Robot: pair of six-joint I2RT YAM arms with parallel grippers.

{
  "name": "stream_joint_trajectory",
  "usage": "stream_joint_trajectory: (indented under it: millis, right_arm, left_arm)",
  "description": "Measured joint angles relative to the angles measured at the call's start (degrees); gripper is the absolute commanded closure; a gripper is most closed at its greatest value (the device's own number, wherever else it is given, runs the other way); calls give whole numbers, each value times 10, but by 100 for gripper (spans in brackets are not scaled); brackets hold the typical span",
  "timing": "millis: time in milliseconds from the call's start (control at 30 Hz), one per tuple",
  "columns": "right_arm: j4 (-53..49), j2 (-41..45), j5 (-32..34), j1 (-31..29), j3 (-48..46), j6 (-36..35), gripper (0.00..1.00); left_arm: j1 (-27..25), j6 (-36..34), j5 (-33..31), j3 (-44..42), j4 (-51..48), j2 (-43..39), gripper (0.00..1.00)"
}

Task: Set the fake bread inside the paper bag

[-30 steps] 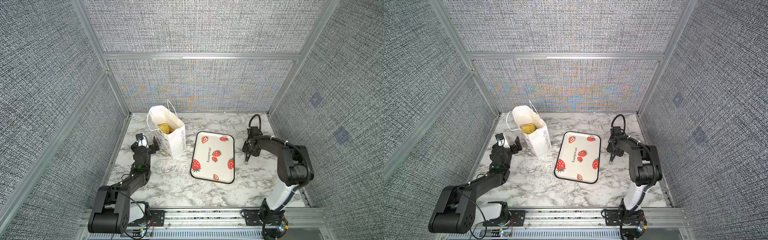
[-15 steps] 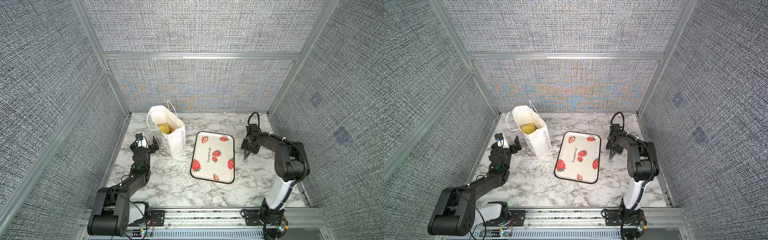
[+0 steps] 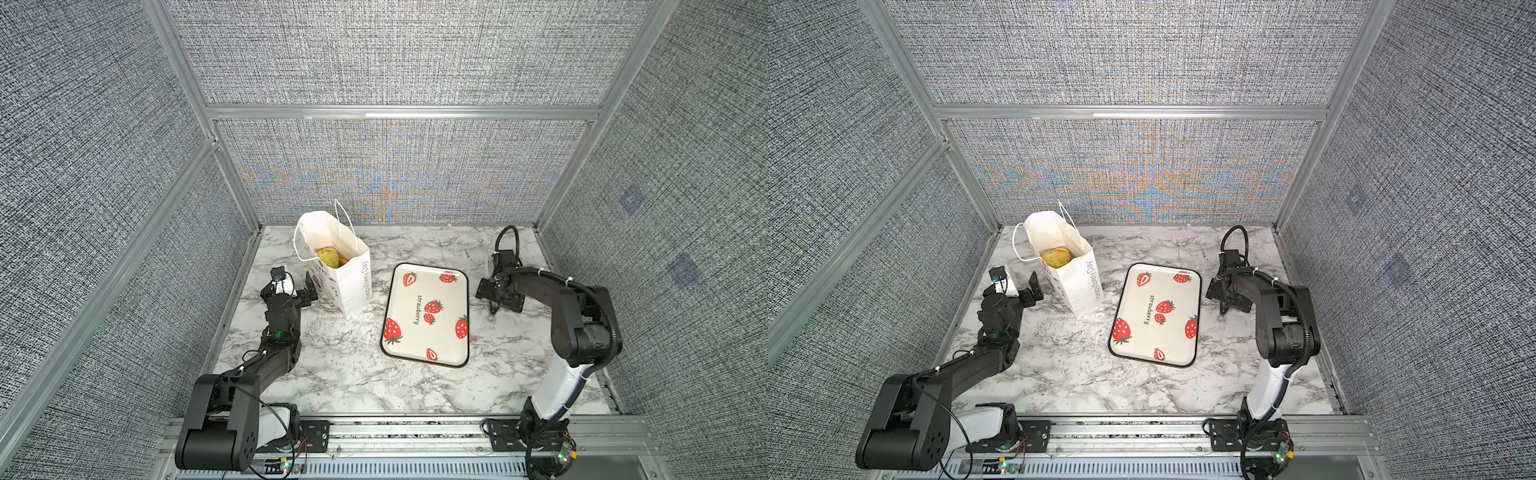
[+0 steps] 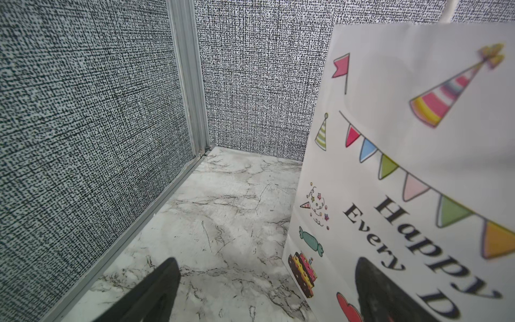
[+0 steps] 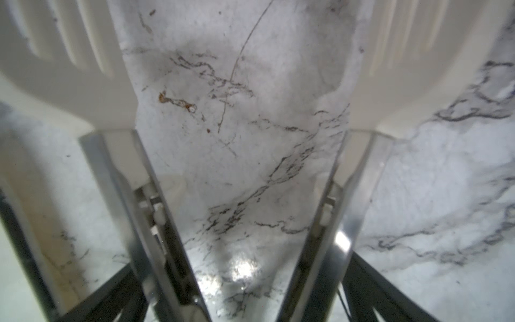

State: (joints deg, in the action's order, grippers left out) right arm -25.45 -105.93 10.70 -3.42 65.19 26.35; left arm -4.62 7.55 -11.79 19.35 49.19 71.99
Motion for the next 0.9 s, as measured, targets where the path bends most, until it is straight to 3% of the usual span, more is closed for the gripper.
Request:
stream_joint_trajectory:
  millis: [433,900]
  right_arm:
    - [30,79,11,-18,-48,-15,1]
    - [105,219,78,-74,-105,-59,1]
  left_arm:
    - [0,-3,1,-1,1,-2,1]
    - [2,-44,19,-29,15,-14,1]
